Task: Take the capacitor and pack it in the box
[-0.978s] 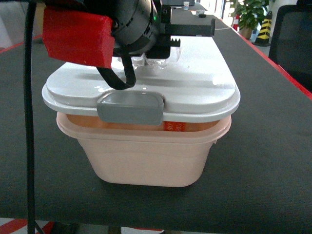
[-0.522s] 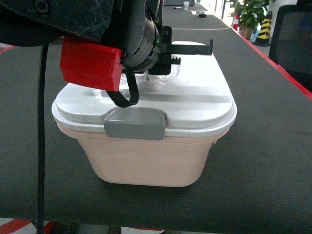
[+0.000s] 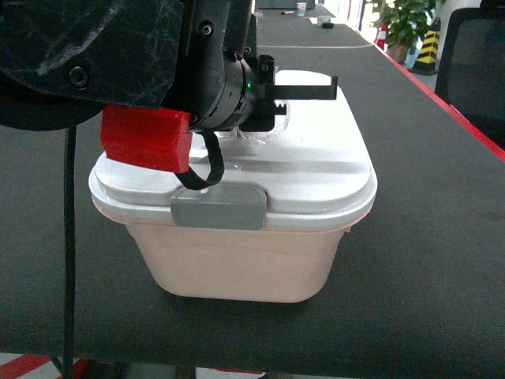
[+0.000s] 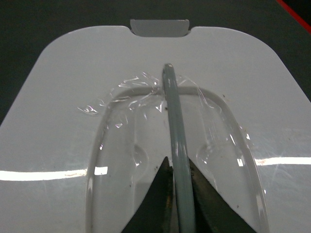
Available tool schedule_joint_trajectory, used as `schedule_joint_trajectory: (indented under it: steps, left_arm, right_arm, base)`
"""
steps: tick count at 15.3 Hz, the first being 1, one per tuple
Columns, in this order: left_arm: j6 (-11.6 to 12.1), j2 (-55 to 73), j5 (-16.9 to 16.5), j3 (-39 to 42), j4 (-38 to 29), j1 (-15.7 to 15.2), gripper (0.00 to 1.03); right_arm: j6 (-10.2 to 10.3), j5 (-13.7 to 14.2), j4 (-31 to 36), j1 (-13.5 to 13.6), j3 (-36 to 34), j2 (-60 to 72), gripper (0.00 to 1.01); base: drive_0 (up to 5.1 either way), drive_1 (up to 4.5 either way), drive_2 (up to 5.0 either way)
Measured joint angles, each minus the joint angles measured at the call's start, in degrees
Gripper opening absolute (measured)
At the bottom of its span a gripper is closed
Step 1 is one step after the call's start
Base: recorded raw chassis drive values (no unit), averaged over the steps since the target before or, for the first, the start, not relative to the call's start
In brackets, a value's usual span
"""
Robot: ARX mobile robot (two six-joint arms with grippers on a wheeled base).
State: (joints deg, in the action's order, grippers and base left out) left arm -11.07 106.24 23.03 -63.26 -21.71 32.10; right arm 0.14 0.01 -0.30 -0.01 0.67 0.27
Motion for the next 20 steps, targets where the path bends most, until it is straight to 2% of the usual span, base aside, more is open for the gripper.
schedule_joint_trajectory:
  steps: [3,7,8,9,10,12,14,16,17,20]
  left_arm:
    - [0.61,-2.84,-2.95,4.17,-5.01,0.04,0.28]
    - [1.97,-20.5,-11.72,15.98,-23.61,-0.39,0.76]
    - [2.95,-25.86,-12.61,21.29,-26.45,-1.73,0.89]
    - [3.89,-31.17,-12.61,27.28,-25.31,-4.15,1.0]
    - [3.43,-36.65,-12.37,33.77,-22.25,-6.56,0.97]
    - [5.01,-50.62,-12.92,44.26,-19.17,-10.21,0.98]
    - [8.09,-63.56,-13.64,47.91,-12.39,-14.32,0.98]
    - [8.11,-71.8,-16.52,49.16,-3.93,-17.73,0.98]
    - [9.64,-75.69,-10.69,49.88,3.89,-18.51,0.77]
    - [10.03,-80.3,-13.57,54.66,4.98,-23.12,0.42]
  right_arm:
    - [0.0,0.0,0.0,0.0,0.0,0.0,0.98]
    - [0.0,0.0,0.0,0.0,0.0,0.0,0.98]
    - [0.0,0.0,0.0,0.0,0.0,0.0,0.98]
    - [0.0,0.0,0.0,0.0,0.0,0.0,0.98]
    - [0.0,0.0,0.0,0.0,0.0,0.0,0.98]
    - [0.0,0.0,0.0,0.0,0.0,0.0,0.98]
    - [0.0,0.02,-0.02,0.0,0.0,0.0,0.98]
    - [0.02,0.0,0.0,0.0,0.0,0.0,0.98]
    - [0.0,0.0,-0.02,0.0,0.0,0.0,0.98]
    - [0.0,0.0,0.02,0.0,0.0,0.0,0.98]
  base:
    - [0.0,0.0,0.0]
    - [0.0,0.0,0.0]
    - [0.0,0.0,0.0]
    - [0.0,0.0,0.0]
    - [0.0,0.0,0.0]
    - [0.0,0.0,0.0]
    - [0.0,0.0,0.0]
    - [0.0,0.0,0.0]
    - [0.0,0.0,0.0]
    - [0.0,0.0,0.0]
